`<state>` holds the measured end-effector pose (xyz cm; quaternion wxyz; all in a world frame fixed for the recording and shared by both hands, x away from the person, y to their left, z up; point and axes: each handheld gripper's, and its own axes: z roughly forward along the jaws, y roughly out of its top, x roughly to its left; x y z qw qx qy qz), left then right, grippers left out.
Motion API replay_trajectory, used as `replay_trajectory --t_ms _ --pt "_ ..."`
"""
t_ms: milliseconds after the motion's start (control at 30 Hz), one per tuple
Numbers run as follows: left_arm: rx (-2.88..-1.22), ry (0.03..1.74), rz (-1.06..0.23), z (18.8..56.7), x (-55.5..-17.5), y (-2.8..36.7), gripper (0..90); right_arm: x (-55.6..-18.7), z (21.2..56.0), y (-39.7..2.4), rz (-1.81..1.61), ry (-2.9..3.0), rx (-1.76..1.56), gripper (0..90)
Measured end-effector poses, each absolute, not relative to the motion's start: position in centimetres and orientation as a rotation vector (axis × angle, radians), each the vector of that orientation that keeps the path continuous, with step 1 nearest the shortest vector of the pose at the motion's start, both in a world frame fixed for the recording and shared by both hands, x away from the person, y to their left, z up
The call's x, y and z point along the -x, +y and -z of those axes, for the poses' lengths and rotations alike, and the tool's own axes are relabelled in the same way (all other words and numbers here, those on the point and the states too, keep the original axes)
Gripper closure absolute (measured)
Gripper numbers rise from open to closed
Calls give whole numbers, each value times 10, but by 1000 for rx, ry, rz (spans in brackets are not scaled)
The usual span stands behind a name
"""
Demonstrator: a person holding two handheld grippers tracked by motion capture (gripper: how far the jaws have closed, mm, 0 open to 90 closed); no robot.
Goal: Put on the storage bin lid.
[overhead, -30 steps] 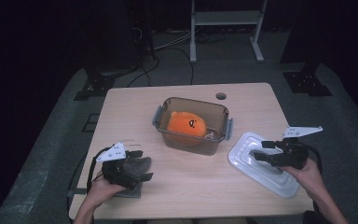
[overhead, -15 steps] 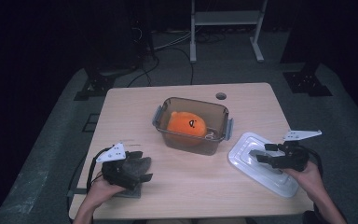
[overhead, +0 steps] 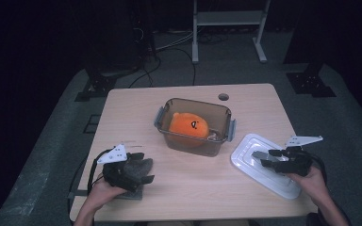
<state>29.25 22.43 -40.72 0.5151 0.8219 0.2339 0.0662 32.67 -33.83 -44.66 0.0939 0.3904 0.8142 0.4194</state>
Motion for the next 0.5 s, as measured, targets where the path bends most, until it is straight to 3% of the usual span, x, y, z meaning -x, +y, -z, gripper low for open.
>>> replay_trajectory --t_ms 500 --pt "-1976 566 -158 407 -292 225 48 -326 449 -341 -1192 2395 -1146 604"
